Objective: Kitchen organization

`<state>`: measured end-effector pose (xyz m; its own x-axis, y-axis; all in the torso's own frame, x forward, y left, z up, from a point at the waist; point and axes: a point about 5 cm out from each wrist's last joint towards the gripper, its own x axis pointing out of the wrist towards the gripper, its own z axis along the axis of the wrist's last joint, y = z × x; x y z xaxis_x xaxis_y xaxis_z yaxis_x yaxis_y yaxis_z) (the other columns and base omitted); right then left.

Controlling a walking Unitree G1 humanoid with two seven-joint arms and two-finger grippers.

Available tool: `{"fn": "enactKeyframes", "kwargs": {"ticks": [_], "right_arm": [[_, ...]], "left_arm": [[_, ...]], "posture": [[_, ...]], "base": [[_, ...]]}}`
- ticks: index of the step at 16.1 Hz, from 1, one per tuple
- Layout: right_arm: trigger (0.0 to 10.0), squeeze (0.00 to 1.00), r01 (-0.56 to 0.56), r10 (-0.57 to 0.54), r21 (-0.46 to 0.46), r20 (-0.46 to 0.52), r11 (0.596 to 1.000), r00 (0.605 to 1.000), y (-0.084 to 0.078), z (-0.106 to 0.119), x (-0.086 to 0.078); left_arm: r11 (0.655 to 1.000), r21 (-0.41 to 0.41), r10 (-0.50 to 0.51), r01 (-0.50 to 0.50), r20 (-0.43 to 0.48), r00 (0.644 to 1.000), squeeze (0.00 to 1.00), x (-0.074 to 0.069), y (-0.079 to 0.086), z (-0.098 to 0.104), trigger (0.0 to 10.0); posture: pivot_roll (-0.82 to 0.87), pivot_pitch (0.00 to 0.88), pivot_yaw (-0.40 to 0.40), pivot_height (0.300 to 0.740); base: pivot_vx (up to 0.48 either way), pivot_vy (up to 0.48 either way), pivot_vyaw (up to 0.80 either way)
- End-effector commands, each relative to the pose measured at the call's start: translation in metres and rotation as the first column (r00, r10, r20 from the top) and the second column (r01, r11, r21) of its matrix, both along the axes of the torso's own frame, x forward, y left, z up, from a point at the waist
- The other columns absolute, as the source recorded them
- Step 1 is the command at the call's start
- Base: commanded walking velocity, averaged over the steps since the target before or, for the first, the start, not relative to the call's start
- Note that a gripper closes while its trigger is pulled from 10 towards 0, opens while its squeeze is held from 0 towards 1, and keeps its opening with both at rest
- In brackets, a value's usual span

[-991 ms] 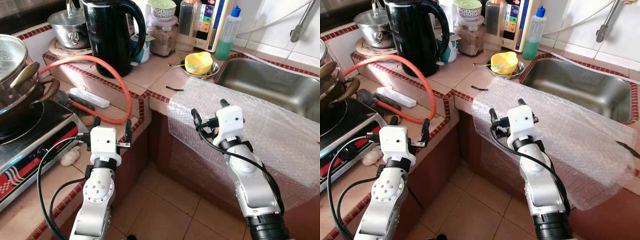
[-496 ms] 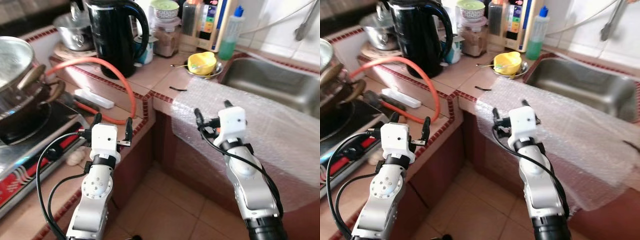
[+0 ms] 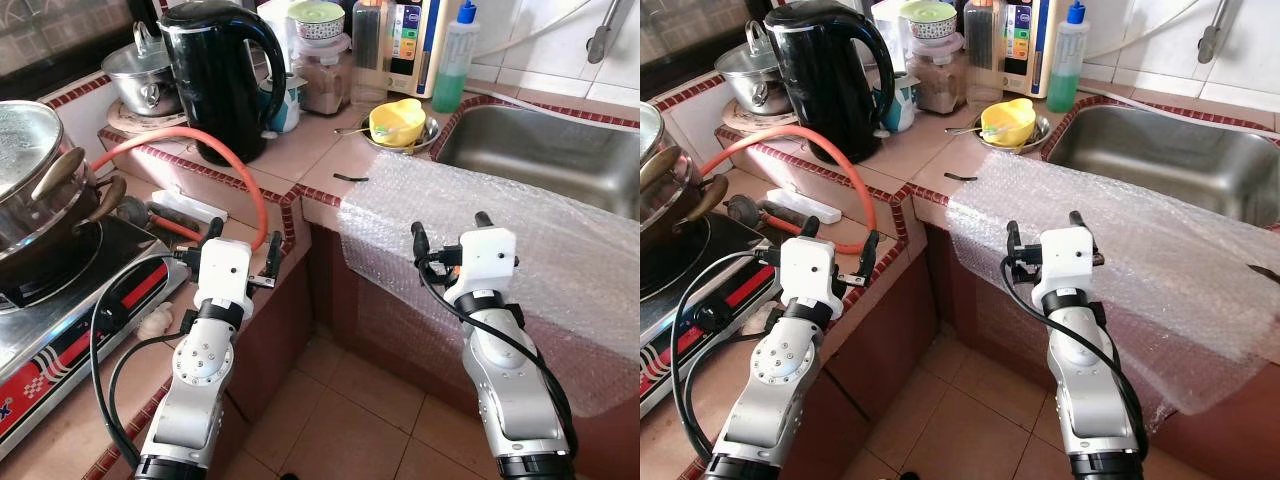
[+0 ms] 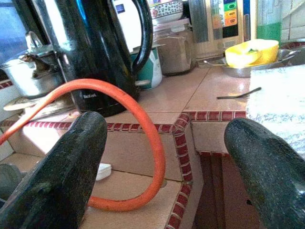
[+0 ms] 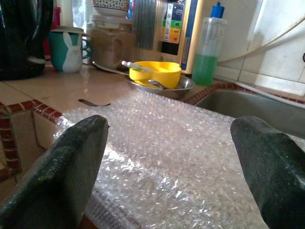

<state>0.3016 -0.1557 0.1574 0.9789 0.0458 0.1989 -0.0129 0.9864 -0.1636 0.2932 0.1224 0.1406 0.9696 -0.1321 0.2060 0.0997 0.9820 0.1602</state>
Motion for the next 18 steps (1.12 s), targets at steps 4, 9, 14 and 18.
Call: {"fn": "enactKeyframes", "kwargs": {"ticks": [4,9,14,18], "right_arm": [[10.0,0.0,-0.029,0.029,-0.044,0.012,0.999,1.0,-0.002,0.013,0.0],[10.0,0.0,-0.036,0.034,-0.096,-0.028,0.995,0.999,-0.01,0.018,-0.003],[10.0,0.0,-0.048,0.046,-0.065,-0.042,0.997,0.998,0.002,0.005,-0.003],[10.0,0.0,-0.031,0.03,-0.054,-0.028,0.998,0.999,0.001,0.008,-0.004]], "left_arm": [[0.999,-0.037,0.016,-0.018,-0.041,0.999,0.0,-0.008,-0.001,-0.011,10.0],[0.997,-0.081,0.014,-0.02,-0.074,0.997,0.0,-0.017,-0.013,-0.023,10.0],[0.993,-0.107,0.031,-0.039,-0.075,0.997,0.0,-0.014,-0.014,-0.021,10.0],[0.995,-0.082,0.046,-0.049,-0.048,0.998,0.0,-0.012,-0.004,-0.014,10.0]], "posture": [[-0.22,0.164,0.049,0.74],[-0.26,0.211,-0.036,0.74],[-0.22,0.196,0.027,0.74],[-0.21,0.186,0.044,0.74]], "base": [[0.0,0.0,0.0],[0.0,0.0,0.0],[0.0,0.0,0.0],[0.0,0.0,0.0]]}}
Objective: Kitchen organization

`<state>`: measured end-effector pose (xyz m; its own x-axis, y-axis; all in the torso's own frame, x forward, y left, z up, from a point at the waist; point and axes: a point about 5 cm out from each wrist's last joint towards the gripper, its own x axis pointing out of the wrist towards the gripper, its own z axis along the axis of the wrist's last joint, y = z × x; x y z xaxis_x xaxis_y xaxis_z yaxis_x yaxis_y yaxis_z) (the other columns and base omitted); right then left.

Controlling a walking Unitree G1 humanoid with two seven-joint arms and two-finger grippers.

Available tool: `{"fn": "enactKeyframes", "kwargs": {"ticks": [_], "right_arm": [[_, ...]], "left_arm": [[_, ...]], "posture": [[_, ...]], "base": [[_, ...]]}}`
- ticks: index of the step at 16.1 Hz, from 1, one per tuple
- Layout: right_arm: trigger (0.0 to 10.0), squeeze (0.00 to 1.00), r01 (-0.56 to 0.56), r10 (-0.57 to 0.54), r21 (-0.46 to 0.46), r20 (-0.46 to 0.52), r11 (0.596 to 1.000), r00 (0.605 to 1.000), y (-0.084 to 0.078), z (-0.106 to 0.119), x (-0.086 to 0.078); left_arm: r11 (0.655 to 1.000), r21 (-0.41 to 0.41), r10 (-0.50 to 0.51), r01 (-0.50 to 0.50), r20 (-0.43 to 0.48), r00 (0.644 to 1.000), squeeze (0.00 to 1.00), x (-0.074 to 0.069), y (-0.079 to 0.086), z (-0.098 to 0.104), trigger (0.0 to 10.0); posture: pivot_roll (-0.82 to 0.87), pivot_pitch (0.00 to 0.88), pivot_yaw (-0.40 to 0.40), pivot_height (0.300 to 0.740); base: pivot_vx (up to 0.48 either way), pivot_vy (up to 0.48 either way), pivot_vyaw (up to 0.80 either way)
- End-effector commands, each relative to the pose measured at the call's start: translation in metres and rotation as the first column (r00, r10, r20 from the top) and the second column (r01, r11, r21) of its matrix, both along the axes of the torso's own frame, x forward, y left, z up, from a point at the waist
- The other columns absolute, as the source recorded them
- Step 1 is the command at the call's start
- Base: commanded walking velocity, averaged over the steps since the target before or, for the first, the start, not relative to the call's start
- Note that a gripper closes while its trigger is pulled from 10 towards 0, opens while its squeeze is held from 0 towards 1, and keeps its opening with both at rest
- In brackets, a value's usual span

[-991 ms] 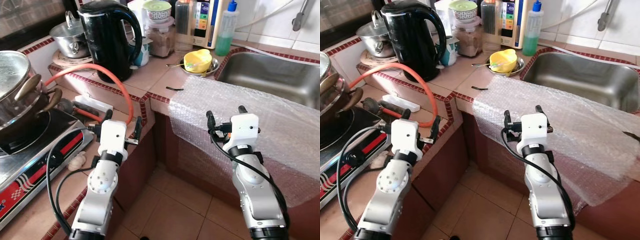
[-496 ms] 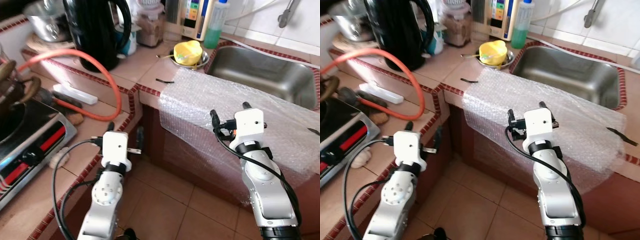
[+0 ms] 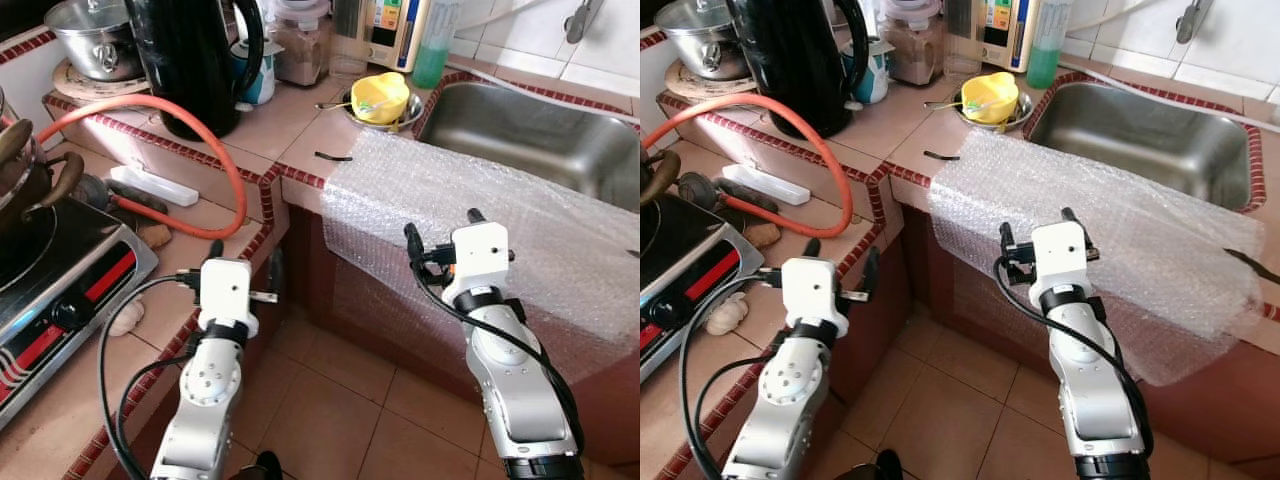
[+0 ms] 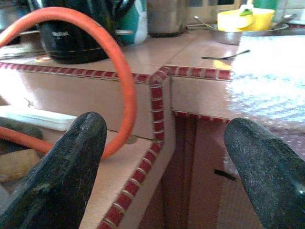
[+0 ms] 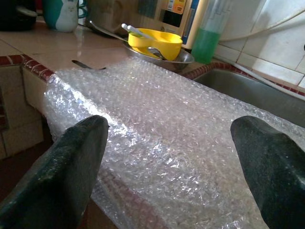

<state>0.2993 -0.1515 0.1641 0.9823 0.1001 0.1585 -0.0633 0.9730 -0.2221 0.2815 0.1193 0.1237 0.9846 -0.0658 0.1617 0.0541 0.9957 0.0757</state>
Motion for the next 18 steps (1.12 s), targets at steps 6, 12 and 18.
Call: {"fn": "enactKeyframes", "kwargs": {"ticks": [6,12,18], "right_arm": [[10.0,0.0,0.049,-0.049,0.015,-0.005,0.999,0.999,-0.008,-0.002,0.001],[10.0,0.0,0.069,-0.069,0.009,0.008,0.998,0.998,-0.011,-0.002,-0.004],[10.0,0.0,0.076,-0.076,0.01,0.012,0.997,0.997,-0.011,-0.002,-0.004]], "left_arm": [[0.999,-0.048,-0.017,0.017,-0.005,1.0,0.0,0.002,0.002,0.006,10.0],[0.999,-0.023,-0.048,0.048,0.021,0.999,0.0,0.006,0.001,0.012,10.0],[0.995,-0.014,-0.102,0.102,0.033,0.994,0.0,0.005,-0.005,0.017,10.0]], "posture": [[-0.19,0.177,0.06,0.74],[-0.2,0.161,0.071,0.74],[-0.19,0.161,0.08,0.74]], "base": [[0.0,0.0,-0.65],[0.0,0.0,-0.77],[0.0,0.0,-0.77]]}}
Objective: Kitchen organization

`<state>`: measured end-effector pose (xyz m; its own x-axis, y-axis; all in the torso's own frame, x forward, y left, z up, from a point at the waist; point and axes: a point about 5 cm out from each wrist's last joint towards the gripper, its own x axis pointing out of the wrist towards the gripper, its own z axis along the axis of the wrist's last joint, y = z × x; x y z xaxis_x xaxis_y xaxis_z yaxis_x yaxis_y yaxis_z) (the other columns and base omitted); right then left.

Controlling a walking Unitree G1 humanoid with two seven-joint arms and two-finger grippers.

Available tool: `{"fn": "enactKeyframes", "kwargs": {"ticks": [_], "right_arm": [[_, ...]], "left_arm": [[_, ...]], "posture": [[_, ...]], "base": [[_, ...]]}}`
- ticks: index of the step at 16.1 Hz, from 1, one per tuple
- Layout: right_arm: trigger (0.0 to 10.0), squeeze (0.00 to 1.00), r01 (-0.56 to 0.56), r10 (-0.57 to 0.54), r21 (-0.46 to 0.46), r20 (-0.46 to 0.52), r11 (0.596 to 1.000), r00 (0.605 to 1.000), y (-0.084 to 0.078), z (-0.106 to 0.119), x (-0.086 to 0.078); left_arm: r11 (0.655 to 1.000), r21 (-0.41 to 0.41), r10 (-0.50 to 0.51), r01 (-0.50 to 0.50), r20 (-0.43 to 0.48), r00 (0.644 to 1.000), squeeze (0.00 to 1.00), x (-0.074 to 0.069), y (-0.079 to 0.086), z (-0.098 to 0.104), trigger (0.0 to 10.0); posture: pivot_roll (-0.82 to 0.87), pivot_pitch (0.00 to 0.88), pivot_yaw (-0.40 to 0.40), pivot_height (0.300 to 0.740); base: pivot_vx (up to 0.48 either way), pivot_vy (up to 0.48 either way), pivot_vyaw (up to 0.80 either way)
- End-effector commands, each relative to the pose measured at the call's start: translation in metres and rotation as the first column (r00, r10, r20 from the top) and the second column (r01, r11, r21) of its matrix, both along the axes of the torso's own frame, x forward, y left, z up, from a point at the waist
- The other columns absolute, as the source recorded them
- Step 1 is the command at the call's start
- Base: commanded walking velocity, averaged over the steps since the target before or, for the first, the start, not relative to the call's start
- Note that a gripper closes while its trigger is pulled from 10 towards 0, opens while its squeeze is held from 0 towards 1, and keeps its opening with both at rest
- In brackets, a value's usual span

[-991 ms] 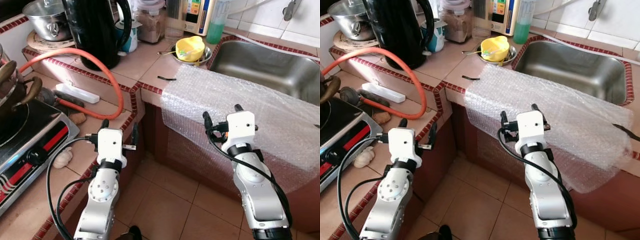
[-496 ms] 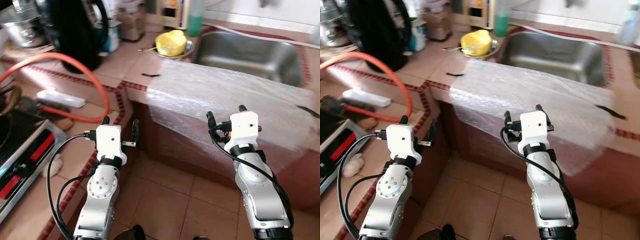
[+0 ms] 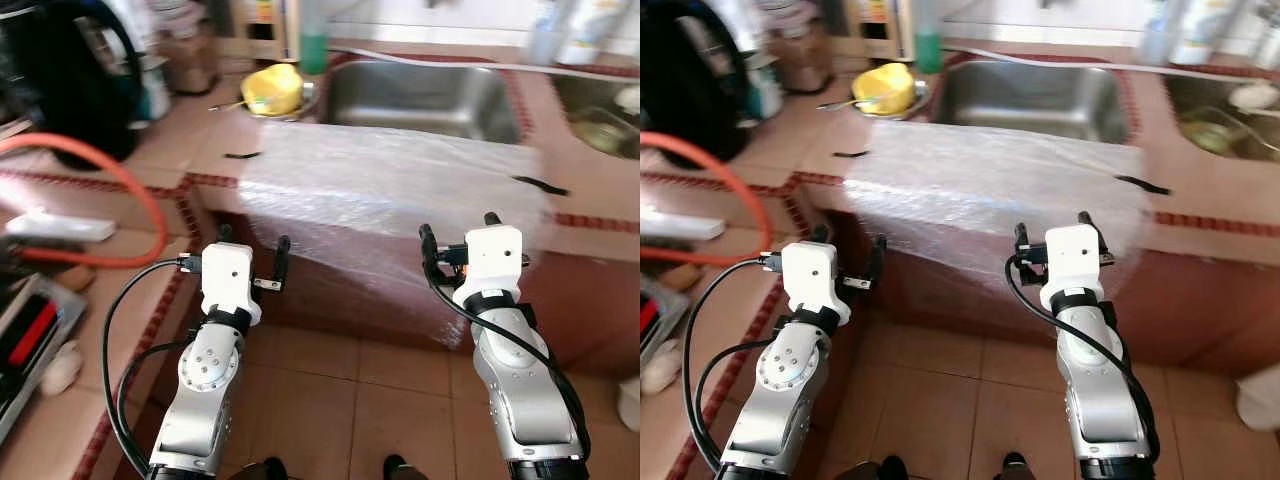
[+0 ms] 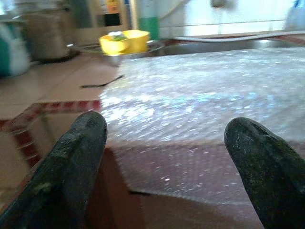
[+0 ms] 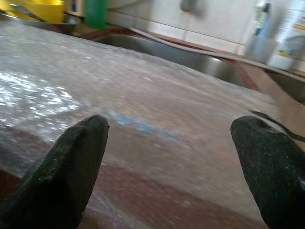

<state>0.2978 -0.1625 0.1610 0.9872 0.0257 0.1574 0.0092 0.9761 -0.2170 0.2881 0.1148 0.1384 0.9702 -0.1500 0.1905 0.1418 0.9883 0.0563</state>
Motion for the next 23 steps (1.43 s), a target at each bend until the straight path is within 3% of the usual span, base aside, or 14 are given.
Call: {"fn": "enactKeyframes", "kwargs": {"ticks": [1,15,23], "right_arm": [[10.0,0.0,0.001,-0.001,0.005,0.014,1.0,1.0,0.001,0.001,-0.003],[10.0,0.0,-0.008,0.008,0.018,0.032,1.0,0.999,0.004,0.005,-0.001],[10.0,0.0,-0.035,0.035,-0.012,0.038,0.999,0.999,0.012,0.005,-0.001]], "left_arm": [[1.0,0.008,-0.012,0.012,0.007,1.0,0.0,-0.002,0.0,0.002,10.0],[0.999,-0.006,-0.033,0.033,0.036,0.999,0.0,-0.005,0.002,0.011,10.0],[1.0,0.004,-0.018,0.018,0.031,0.999,0.0,-0.008,0.008,0.01,10.0]], "posture": [[-0.19,0.16,0.08,0.74],[-0.17,0.166,0.08,0.74],[-0.16,0.172,0.08,0.74]], "base": [[0.0,0.0,-0.77],[0.0,0.0,-0.78],[0.0,0.0,0.05]]}}
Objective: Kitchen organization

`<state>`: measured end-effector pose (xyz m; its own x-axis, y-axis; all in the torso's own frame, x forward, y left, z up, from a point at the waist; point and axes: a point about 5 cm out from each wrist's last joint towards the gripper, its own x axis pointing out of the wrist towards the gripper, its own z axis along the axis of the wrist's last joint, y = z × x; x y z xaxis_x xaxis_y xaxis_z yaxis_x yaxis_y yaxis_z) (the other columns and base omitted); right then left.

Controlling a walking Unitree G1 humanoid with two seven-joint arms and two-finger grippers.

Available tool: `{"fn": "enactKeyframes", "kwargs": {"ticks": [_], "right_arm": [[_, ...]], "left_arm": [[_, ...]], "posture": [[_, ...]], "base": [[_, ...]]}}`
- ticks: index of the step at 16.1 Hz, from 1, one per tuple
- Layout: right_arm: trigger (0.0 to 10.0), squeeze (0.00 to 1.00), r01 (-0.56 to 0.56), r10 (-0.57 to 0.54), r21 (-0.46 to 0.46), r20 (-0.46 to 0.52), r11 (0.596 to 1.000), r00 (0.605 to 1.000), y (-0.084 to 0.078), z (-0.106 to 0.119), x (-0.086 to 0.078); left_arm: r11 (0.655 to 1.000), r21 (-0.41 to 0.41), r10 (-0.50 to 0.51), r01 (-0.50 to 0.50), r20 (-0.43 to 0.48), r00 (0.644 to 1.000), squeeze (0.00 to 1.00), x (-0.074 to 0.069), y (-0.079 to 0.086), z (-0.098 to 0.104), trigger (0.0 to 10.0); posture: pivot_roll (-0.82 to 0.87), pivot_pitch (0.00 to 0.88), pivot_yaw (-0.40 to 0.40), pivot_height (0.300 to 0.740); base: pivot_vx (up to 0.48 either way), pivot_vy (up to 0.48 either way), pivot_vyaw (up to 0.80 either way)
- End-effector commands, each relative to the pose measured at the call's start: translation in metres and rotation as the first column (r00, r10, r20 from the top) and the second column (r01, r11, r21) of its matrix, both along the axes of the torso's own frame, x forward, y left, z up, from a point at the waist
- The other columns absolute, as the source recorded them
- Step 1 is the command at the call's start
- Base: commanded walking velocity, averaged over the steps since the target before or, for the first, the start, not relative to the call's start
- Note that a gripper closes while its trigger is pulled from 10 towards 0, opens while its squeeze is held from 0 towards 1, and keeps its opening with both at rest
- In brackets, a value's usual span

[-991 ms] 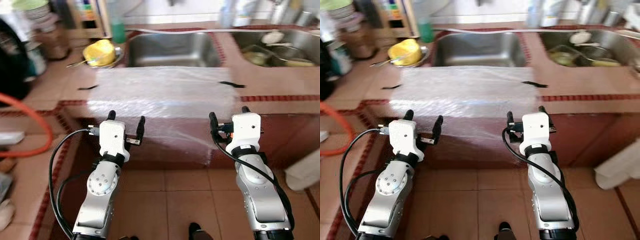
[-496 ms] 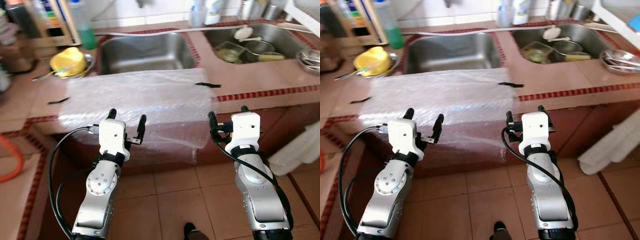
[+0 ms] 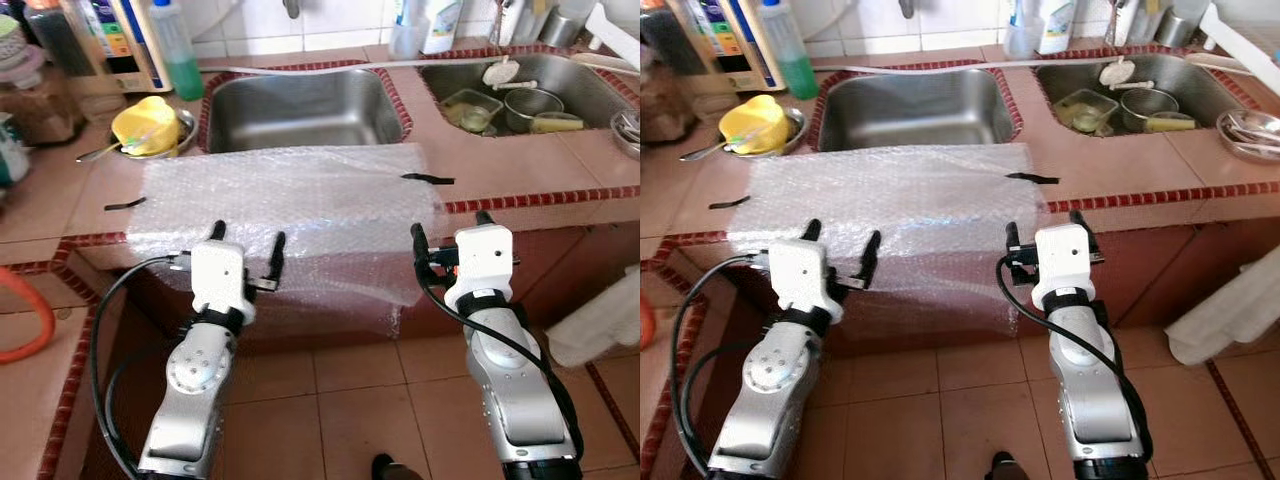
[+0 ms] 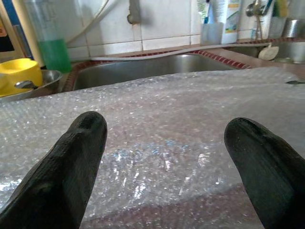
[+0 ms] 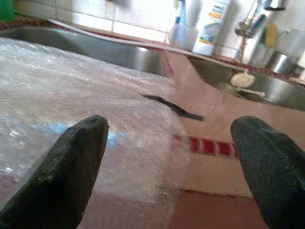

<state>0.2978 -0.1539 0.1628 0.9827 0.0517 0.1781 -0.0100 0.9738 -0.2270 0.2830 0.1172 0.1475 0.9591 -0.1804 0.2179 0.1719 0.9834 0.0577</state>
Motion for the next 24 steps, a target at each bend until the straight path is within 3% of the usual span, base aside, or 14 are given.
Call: {"fn": "enactKeyframes", "kwargs": {"ticks": [1,8,24], "right_arm": [[10.0,0.0,-0.011,0.011,0.003,0.017,1.0,1.0,0.0033,0.0028,-0.0011],[10.0,0.0,-0.009,0.008,0.012,0.018,1.0,1.0,0.0013,0.0026,-0.0011],[10.0,0.0,-0.011,0.011,0.015,0.019,1.0,1.0,0.0019,0.0024,-0.0005]], "left_arm": [[1.0,0.006,0.014,-0.014,0.002,1.0,0.0,-0.0031,0.0052,0.001,10.0],[1.0,-0.01,-0.029,0.029,0.012,1.0,0.0,-0.0054,0.0002,0.0035,10.0],[0.999,-0.004,-0.051,0.051,0.008,0.999,0.0,-0.0069,-0.003,0.0012,10.0]], "posture": [[-0.15,0.172,0.079,0.74],[-0.16,0.17,0.076,0.74],[-0.16,0.169,0.078,0.74]], "base": [[0.0,0.0,0.72],[0.0,0.0,0.0],[0.316,0.0,0.0]]}}
